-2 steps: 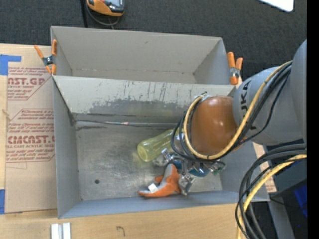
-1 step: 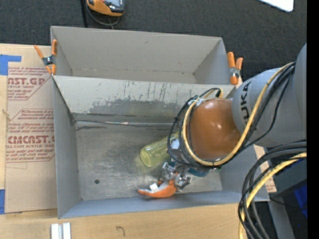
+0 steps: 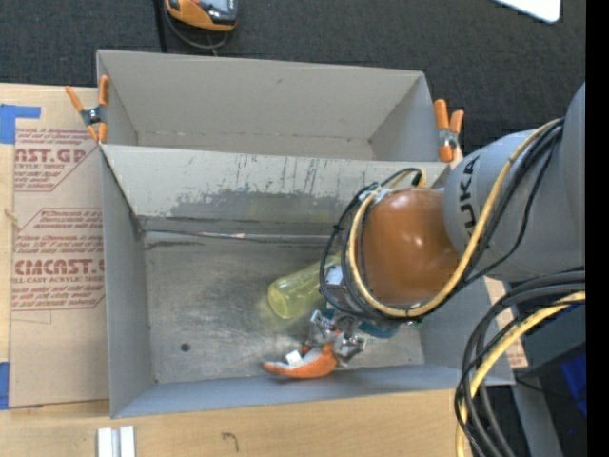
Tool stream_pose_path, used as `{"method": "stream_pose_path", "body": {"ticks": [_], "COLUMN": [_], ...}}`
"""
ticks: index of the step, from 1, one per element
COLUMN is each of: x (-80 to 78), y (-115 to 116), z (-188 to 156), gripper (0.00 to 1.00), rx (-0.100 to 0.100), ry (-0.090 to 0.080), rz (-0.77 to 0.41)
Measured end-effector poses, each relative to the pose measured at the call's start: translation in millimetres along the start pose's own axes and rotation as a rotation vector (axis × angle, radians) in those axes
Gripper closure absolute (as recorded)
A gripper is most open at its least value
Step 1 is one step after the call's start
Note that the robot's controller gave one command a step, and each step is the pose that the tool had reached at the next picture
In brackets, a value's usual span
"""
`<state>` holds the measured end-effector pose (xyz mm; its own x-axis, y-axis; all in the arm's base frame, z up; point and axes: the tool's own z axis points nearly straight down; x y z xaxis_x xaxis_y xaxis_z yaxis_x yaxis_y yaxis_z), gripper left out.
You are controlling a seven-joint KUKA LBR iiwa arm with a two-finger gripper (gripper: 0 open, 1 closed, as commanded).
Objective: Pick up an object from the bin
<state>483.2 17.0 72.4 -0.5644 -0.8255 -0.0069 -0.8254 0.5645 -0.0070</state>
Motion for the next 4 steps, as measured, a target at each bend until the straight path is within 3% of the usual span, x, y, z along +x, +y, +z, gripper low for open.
{"method": "stream_pose_path", "body": {"ticks": [4], "x": [-0.4], "y": [2], "z": [-34], "gripper": [1.00], "rx": [-0.008], "ry": [0.005], "rz": [0.000]}}
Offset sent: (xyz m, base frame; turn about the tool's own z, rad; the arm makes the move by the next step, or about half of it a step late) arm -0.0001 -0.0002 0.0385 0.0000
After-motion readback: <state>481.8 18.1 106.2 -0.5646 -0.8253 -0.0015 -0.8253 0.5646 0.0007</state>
